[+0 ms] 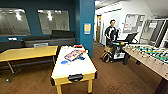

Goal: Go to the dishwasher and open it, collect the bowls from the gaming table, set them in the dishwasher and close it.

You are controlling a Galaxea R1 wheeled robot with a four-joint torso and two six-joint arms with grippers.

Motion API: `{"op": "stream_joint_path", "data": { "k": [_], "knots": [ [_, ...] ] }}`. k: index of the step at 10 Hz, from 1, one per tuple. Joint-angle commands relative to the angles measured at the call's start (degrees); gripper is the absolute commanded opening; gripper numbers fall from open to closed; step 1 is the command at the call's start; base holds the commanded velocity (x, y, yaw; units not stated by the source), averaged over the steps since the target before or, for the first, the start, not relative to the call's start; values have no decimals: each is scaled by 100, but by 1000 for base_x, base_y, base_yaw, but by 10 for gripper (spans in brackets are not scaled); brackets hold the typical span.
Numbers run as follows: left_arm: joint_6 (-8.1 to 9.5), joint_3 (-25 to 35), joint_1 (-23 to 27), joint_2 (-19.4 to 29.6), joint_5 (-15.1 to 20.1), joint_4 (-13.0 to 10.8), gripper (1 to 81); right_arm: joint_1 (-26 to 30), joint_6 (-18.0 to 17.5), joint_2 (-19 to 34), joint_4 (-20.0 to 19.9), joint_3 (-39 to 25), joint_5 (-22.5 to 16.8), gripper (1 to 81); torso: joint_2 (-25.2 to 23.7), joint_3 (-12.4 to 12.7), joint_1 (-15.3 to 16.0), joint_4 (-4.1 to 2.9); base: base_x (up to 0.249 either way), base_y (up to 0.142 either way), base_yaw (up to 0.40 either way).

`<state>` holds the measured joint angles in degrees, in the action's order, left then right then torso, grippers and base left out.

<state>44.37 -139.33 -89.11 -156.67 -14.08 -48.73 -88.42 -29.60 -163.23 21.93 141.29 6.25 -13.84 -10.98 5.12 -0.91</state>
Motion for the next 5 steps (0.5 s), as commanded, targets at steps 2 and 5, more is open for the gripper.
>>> {"op": "stream_joint_path", "data": {
  "k": [2,5],
  "knots": [
    [10,11,214,-48,116,-49,10,249,16,16,66,-6,-212,10,0,0,0,0,0,0,-399],
    [10,-130,232,-171,134,-58,10,249,16,-63,66,38,-212,10,0,0,2,0,0,0,-398]
  ]
}}
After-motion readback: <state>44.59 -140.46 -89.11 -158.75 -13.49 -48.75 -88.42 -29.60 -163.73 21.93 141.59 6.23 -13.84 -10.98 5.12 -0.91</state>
